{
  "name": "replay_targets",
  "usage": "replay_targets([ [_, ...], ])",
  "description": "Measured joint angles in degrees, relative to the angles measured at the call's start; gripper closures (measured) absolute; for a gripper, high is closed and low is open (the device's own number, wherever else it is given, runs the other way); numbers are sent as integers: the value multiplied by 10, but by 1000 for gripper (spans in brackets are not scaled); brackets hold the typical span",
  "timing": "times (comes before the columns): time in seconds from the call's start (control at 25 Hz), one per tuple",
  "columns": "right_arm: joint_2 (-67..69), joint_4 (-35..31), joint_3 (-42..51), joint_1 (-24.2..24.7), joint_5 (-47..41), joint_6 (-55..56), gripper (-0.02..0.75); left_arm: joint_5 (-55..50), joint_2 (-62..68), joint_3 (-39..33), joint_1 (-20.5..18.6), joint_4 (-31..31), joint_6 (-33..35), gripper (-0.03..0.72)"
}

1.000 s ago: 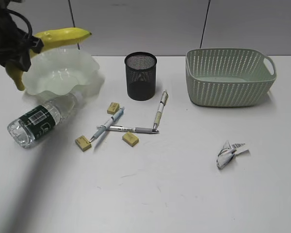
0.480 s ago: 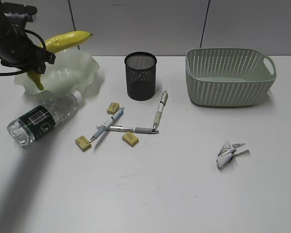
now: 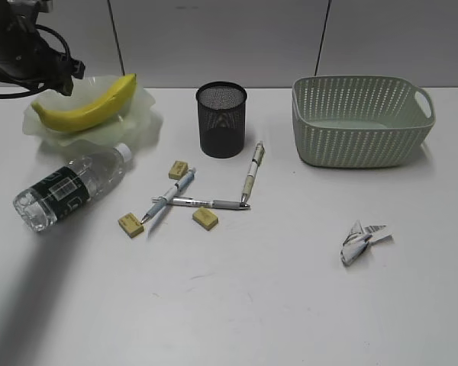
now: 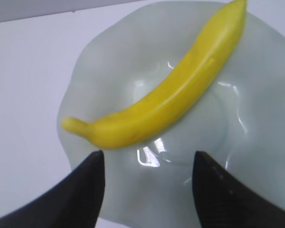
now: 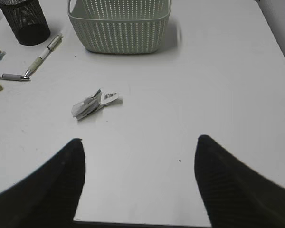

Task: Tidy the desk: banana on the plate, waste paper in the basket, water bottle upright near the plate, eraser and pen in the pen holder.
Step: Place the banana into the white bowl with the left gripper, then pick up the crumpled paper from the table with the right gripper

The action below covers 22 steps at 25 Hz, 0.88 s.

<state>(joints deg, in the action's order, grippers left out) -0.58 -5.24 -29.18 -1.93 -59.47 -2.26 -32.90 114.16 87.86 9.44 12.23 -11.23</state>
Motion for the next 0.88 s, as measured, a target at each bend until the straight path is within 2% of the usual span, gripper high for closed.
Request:
replay_targets([
  [0.16, 0, 0, 0, 0, 0, 0, 174, -47, 0, 11, 0, 1, 0, 241],
  [0.4, 0, 0, 0, 0, 0, 0, 174, -202, -32, 52, 0, -1, 0, 240],
  [0.64, 0, 0, 0, 0, 0, 0, 174, -325, -130, 63, 0, -7, 0, 243],
  [0.88, 0, 0, 0, 0, 0, 0, 174, -363, -256, 64, 0, -12, 0, 256],
])
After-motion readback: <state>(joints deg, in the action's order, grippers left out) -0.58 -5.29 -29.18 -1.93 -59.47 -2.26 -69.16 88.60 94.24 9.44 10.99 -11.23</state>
